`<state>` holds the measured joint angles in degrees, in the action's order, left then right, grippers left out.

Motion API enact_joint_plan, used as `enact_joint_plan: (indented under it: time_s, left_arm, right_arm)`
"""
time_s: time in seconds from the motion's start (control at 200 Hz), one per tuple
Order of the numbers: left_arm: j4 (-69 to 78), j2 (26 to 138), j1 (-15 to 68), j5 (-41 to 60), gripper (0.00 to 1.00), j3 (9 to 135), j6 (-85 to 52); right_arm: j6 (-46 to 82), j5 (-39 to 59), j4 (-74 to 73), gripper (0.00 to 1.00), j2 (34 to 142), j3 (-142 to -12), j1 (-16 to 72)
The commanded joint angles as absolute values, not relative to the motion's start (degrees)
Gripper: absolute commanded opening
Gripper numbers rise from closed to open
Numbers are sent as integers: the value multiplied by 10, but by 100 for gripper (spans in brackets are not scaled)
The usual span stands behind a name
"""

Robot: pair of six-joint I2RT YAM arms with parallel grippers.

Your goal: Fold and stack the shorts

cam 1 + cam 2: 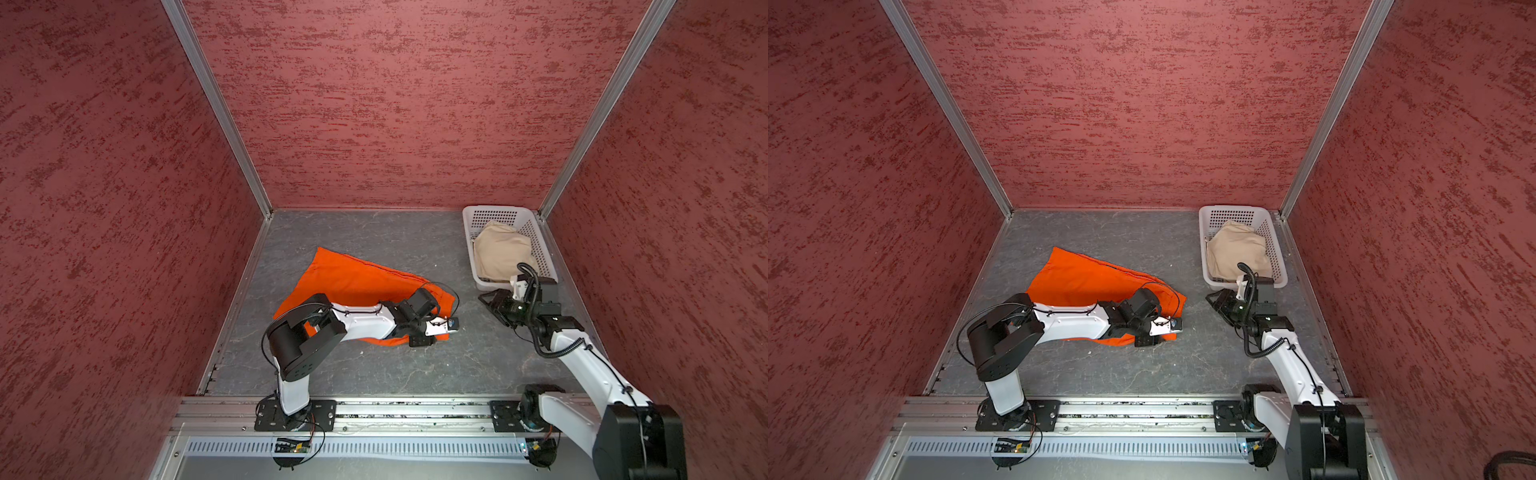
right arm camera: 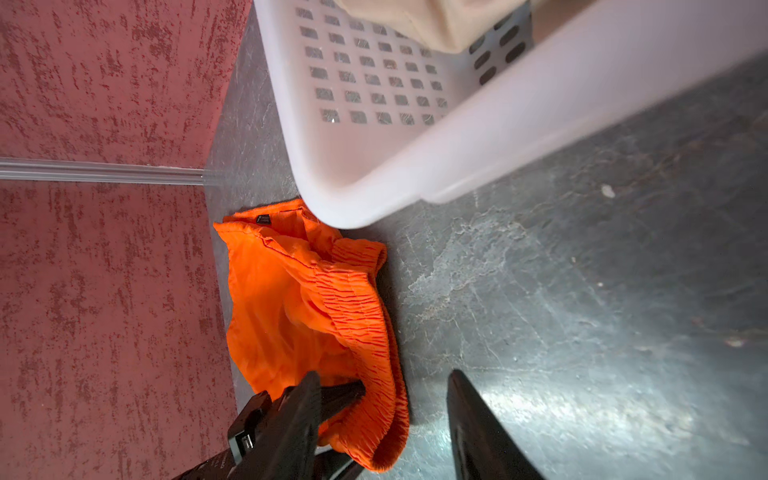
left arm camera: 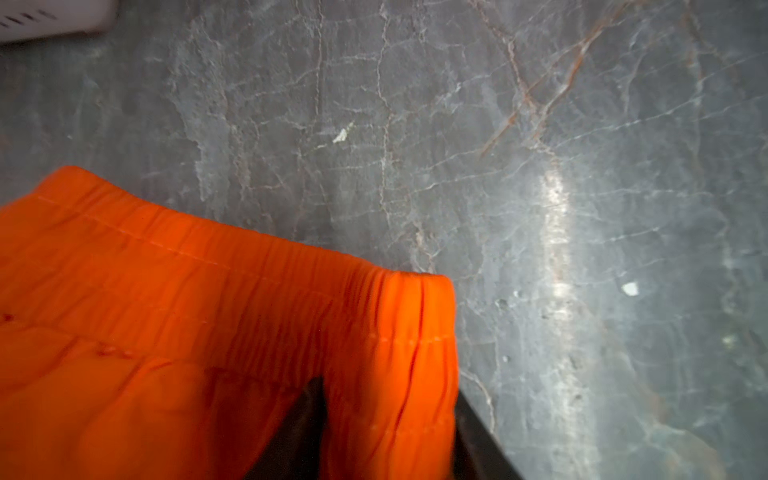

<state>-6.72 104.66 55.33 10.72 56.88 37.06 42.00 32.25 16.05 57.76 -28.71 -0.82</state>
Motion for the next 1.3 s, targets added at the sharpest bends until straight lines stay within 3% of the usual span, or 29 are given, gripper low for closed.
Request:
enact_joint_plan:
  time_s: [0.0, 0.085, 0.296, 0.696, 0.947, 1.042, 1.217, 1.293]
  left_arm:
    - [-46, 1036, 542, 121, 26, 555, 315]
    - [3, 995, 531, 157, 21, 529, 273]
    - [113, 914, 504, 226, 19, 463, 191]
    - [165, 889, 485, 218, 19, 421, 159]
    - [168, 899, 496, 197, 19, 426, 157]
    - [165, 903, 504, 196, 23, 429, 159]
    - [151, 902, 514, 196, 45, 435, 159]
    - [142, 894, 515, 194, 50, 435, 159]
  right_arm:
    - [464, 338, 133, 53, 547, -270, -10]
    - [516, 364, 92, 56, 527, -246, -6]
    - [642, 370, -2, 72, 496, -195, 35]
    - [831, 356, -297, 74, 646, -155, 178]
    - [867, 327, -365, 75, 729, -156, 216]
    - [870, 327, -389, 74, 757, -156, 221]
    - [871, 325, -436, 71, 805, -157, 236]
    - [874, 323, -459, 68, 825, -154, 240]
